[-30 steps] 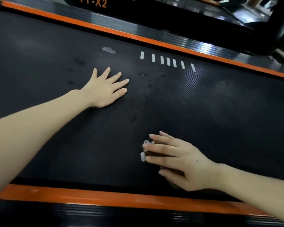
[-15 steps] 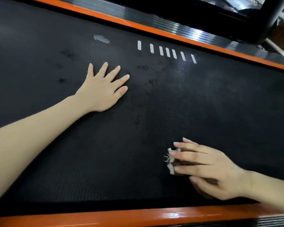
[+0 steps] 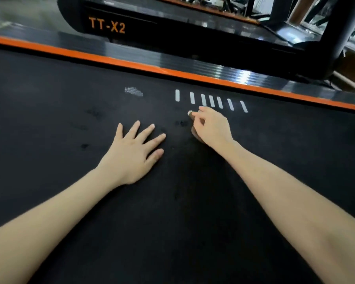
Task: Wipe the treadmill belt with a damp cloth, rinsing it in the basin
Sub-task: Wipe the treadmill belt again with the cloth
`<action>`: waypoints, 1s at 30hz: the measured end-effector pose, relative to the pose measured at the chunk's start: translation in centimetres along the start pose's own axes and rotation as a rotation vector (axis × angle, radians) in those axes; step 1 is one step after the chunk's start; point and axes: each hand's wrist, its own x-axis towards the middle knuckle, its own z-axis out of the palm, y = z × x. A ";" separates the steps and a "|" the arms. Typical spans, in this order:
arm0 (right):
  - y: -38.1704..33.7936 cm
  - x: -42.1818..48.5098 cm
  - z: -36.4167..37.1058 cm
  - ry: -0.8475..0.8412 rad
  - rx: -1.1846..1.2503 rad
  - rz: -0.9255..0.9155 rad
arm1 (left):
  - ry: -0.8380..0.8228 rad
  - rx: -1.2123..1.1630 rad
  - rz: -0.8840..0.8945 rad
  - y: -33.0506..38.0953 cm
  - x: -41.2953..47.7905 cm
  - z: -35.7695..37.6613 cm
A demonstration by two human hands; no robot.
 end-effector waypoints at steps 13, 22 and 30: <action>0.7 -4.5 -1.1 -0.053 0.094 -0.352 | -0.001 -0.067 -0.016 0.0 -0.1 -0.5; 0.7 6.9 1.6 0.025 -0.045 -0.077 | -0.007 0.046 -0.041 -1.2 4.5 -2.9; 4.2 10.5 2.1 0.119 -0.080 0.085 | 0.009 0.054 -0.158 -3.8 8.5 -0.9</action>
